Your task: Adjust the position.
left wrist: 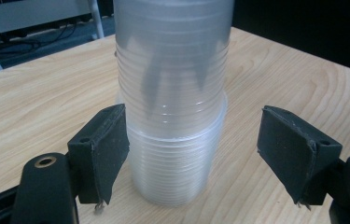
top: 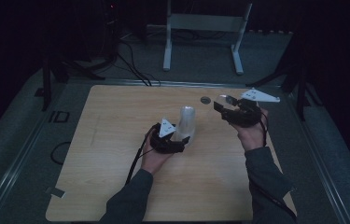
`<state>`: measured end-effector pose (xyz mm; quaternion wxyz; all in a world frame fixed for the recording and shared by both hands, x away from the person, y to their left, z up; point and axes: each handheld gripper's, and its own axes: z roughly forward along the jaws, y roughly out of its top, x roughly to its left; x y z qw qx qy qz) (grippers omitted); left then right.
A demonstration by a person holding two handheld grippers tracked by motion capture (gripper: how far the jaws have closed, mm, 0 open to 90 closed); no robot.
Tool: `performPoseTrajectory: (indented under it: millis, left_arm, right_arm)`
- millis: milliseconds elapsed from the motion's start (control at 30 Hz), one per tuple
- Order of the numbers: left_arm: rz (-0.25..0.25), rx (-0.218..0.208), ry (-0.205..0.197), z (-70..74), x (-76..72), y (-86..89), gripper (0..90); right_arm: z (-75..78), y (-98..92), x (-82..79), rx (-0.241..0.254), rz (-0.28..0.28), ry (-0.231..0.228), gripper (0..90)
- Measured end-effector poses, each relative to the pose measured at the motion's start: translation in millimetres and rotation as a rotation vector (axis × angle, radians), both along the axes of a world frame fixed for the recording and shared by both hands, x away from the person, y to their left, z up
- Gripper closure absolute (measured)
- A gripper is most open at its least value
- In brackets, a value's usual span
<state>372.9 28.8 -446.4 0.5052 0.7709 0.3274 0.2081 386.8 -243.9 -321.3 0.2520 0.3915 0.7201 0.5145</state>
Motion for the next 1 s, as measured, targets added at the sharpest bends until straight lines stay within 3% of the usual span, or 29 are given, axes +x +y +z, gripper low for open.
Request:
performPoseTrajectory:
  millis: [367, 567, 1000]
  left_arm:
    - [-0.042, -0.027, -0.054, 15.0, -16.0, -1.3, 24.4]
    - [-0.073, -0.028, -0.088, 21.2, -23.6, -5.5, 24.6]
    - [-0.136, -0.038, -0.12, 26.5, -29.7, -23.7, 24.6]
  right_arm:
    - [-29.9, -6.6, -8.7, 0.055, -0.019, 0.05, 41.1]
    - [-49.7, -14.1, -10.6, 0.139, -0.022, 0.106, 41.3]
    - [-65.0, -25.9, -18.2, 0.269, -0.008, 0.172, 41.3]
